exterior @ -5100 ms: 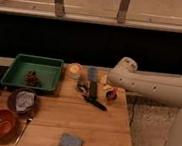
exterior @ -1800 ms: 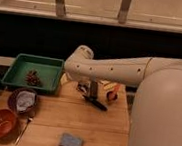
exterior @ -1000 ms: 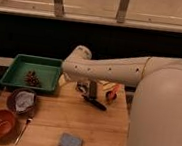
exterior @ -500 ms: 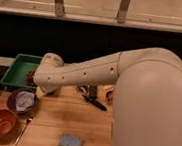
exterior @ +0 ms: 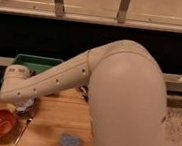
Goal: Wipe tray with towel
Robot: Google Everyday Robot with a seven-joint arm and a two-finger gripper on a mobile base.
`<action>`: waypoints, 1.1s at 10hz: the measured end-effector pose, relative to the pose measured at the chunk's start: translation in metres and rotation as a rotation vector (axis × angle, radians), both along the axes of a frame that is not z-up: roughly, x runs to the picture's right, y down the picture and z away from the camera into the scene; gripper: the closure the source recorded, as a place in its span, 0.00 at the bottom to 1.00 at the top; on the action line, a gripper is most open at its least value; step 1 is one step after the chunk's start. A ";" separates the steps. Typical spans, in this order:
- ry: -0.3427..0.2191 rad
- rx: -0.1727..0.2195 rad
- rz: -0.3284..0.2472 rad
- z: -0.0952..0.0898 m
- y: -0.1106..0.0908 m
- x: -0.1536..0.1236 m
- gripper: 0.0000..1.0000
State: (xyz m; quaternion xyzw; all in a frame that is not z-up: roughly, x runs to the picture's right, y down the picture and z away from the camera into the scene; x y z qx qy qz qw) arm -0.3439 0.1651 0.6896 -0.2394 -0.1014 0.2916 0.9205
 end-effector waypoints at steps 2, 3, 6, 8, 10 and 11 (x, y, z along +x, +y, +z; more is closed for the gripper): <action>-0.054 0.035 -0.040 -0.016 0.008 -0.065 0.30; -0.072 0.042 -0.049 -0.020 0.008 -0.090 0.30; -0.086 0.049 -0.062 -0.022 0.007 -0.110 0.30; -0.082 0.047 -0.060 -0.020 0.007 -0.108 0.30; -0.056 0.002 -0.029 -0.008 0.012 -0.092 0.30; -0.040 -0.016 -0.007 0.000 0.014 -0.079 0.30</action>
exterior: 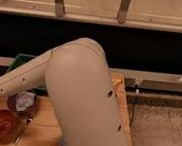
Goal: Wipe tray with towel
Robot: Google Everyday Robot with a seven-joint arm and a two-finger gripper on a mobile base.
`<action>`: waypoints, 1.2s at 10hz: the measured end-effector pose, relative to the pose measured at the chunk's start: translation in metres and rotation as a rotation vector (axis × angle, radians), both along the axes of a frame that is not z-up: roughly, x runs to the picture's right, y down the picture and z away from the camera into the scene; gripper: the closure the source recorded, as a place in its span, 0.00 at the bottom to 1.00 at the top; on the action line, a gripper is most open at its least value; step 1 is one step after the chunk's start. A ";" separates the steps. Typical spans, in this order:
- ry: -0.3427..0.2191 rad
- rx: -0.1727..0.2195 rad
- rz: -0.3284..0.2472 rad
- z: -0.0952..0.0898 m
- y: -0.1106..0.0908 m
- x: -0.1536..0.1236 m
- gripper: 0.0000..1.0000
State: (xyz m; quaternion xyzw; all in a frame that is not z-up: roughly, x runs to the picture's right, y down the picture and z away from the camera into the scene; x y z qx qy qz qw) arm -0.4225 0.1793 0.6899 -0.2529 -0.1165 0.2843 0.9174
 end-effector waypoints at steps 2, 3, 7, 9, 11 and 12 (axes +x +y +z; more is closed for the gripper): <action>0.053 -0.052 0.056 0.026 0.005 0.041 0.30; 0.066 -0.070 0.074 0.033 0.007 0.051 0.30; 0.042 -0.080 0.081 0.036 0.009 0.055 0.30; 0.043 -0.082 0.082 0.037 0.008 0.056 0.30; 0.043 -0.102 0.090 0.049 0.006 0.059 0.30; 0.048 -0.109 0.093 0.059 0.002 0.064 0.30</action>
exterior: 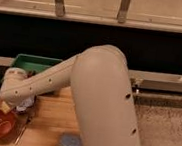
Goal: Wipe tray with towel
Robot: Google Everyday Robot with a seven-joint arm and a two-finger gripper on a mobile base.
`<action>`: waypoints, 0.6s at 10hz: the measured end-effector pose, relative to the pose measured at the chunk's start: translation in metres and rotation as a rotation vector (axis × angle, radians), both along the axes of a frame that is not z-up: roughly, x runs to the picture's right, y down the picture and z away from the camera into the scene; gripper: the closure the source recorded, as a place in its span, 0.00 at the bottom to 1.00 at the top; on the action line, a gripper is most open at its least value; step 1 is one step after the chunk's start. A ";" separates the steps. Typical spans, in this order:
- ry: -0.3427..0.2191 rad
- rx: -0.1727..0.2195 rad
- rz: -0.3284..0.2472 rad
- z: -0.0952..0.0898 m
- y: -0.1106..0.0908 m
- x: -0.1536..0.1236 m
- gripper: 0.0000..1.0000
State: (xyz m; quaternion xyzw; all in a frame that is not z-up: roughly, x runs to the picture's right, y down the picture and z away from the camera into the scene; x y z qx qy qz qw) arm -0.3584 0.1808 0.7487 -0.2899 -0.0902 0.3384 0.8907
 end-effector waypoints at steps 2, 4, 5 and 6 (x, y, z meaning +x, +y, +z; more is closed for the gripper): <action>0.008 -0.009 0.008 0.009 -0.005 0.006 0.30; 0.014 -0.020 0.020 0.018 -0.008 0.011 0.30; 0.015 -0.024 0.024 0.022 -0.010 0.013 0.30; 0.013 -0.029 0.025 0.026 -0.011 0.011 0.30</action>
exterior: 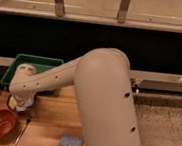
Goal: Wipe tray with towel
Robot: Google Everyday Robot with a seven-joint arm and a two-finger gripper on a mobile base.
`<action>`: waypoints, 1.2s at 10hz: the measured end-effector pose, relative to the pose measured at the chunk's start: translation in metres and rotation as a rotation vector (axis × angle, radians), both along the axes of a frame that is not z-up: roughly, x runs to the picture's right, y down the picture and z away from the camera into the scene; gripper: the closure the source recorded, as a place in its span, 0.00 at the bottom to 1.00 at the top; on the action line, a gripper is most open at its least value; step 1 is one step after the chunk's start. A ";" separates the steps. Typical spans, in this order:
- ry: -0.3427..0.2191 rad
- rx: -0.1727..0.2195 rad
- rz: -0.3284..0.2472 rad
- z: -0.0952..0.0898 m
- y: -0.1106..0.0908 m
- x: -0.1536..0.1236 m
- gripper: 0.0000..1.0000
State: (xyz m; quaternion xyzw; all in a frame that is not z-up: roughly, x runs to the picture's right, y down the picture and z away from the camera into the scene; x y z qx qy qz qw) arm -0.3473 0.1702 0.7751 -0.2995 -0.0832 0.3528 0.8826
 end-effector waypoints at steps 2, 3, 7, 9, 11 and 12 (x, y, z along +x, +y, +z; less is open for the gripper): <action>-0.008 0.000 -0.004 0.004 -0.002 -0.006 0.30; -0.011 -0.002 -0.005 0.007 -0.003 -0.009 0.30; -0.008 -0.017 -0.022 0.027 0.000 -0.018 0.30; -0.004 -0.033 -0.020 0.035 0.006 -0.018 0.30; -0.001 -0.044 -0.019 0.042 0.011 -0.018 0.30; -0.001 -0.046 -0.023 0.042 0.013 -0.018 0.32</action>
